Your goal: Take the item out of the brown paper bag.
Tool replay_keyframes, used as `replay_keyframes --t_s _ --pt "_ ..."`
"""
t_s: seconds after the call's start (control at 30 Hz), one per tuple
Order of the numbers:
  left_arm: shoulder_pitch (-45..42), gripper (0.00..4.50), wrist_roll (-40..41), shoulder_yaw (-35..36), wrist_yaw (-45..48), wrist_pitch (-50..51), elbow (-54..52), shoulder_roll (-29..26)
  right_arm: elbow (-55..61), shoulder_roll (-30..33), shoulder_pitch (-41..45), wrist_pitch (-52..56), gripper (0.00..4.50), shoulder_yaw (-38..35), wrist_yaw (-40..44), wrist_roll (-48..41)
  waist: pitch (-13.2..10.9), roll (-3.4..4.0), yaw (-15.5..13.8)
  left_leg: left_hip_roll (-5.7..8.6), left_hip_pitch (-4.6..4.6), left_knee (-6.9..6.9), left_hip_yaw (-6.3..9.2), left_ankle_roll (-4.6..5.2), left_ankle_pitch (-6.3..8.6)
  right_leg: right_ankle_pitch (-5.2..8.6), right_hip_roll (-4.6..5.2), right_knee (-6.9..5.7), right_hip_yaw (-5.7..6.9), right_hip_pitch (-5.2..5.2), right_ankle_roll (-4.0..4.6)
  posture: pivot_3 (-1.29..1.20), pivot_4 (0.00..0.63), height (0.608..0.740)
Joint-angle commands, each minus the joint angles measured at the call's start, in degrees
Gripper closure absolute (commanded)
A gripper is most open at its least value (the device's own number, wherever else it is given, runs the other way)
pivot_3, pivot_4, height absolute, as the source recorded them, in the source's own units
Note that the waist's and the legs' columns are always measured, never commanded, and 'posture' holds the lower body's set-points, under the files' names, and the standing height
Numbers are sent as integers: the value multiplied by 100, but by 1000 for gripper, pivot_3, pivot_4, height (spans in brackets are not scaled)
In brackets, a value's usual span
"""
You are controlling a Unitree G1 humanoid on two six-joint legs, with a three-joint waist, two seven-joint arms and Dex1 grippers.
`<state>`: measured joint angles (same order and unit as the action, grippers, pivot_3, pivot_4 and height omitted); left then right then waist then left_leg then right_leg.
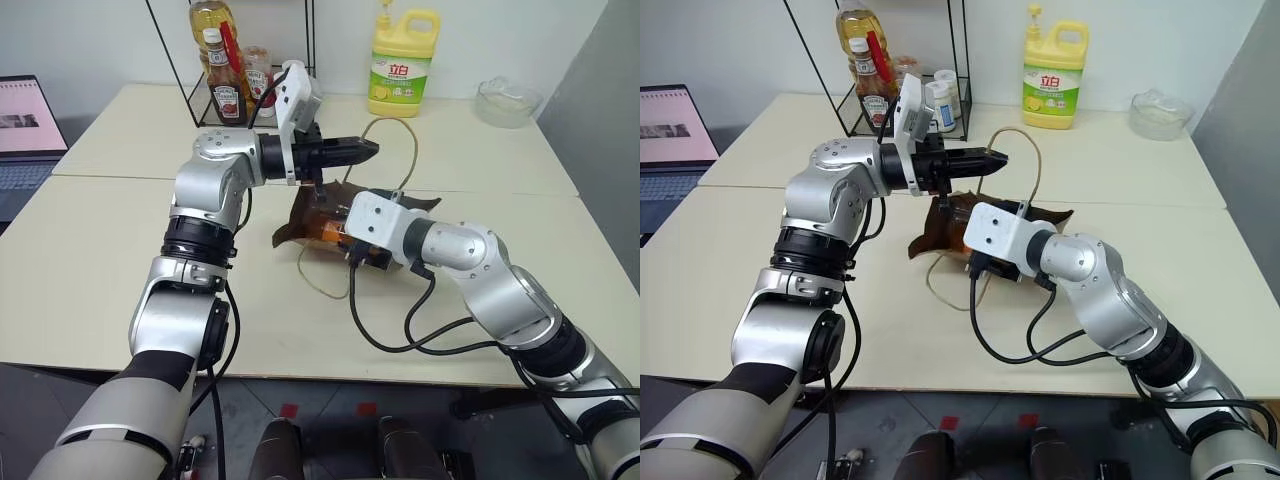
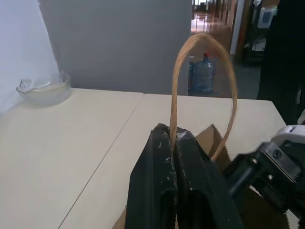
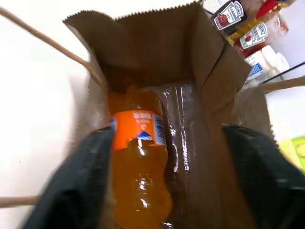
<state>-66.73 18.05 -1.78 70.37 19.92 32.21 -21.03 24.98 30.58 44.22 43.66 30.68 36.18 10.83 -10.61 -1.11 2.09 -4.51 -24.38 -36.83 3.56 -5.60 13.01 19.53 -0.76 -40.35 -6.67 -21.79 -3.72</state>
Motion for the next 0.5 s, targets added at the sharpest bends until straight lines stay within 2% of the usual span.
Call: replay_keyframes --t_s 0.03,0.37,0.5 --pt "-207 4500 161 164 -39 17 -112 4 156 79 -13 -348 1287 25 -41 349 0 0 2 0 0 0 0 0 0 0 0 0 0 0 0 0 150 740" --pt "-220 4500 246 212 -77 142 -169 29 336 331 -245 -913 1287 185 357 898 0 0 -2 0 -1 -1 0 -2 -1 0 1 1 0 0 0 0 150 740" --pt "-187 4500 291 193 -26 191 -281 28 -3 269 9 -916 1287 207 586 1083 0 0 -2 0 -2 -1 0 -10 -6 0 1 1 0 0 0 0 150 740"
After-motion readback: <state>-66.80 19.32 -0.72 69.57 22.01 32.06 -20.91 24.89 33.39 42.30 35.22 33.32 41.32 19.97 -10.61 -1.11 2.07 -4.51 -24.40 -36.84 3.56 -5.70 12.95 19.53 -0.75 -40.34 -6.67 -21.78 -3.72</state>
